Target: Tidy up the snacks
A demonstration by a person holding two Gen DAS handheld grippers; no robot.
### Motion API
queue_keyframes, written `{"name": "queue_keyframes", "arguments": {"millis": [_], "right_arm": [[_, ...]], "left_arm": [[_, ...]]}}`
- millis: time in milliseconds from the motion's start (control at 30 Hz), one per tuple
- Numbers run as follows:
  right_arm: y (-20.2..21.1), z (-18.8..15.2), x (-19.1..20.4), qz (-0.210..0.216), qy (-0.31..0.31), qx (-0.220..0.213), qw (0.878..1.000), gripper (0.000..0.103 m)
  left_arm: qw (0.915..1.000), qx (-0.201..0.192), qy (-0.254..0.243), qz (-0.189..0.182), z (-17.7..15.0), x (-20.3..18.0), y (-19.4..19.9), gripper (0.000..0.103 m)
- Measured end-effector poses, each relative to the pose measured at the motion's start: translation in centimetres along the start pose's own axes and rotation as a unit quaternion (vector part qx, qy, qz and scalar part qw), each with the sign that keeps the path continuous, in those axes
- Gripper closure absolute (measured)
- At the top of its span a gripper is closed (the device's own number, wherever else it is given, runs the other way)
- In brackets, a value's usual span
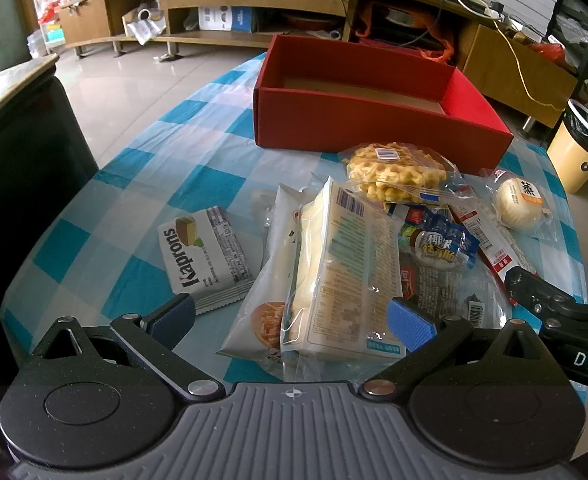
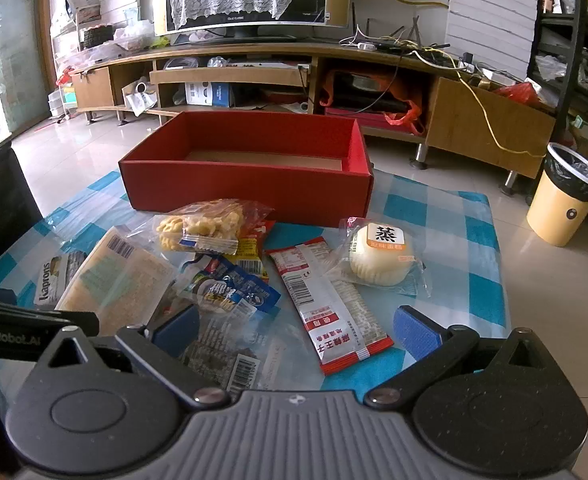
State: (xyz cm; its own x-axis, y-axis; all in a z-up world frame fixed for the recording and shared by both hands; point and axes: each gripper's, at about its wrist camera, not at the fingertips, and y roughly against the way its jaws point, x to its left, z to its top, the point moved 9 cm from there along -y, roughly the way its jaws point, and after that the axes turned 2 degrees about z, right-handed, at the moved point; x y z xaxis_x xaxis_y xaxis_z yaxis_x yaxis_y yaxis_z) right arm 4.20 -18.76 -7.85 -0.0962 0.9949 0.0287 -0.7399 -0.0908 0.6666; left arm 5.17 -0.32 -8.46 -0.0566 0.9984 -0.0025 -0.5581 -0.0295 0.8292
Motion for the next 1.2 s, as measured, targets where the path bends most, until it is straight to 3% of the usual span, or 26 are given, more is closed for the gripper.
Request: {"name": "queue_keyframes", "arguments": {"millis": [1200], "right_arm": [[0.1, -0.2, -0.5, 0.011, -0.004, 0.013, 1.000, 0.000]], "left_arm": [[0.9997, 0.005, -0.022, 0.003, 0.0, -1.6, -0.7, 0.000]]}}
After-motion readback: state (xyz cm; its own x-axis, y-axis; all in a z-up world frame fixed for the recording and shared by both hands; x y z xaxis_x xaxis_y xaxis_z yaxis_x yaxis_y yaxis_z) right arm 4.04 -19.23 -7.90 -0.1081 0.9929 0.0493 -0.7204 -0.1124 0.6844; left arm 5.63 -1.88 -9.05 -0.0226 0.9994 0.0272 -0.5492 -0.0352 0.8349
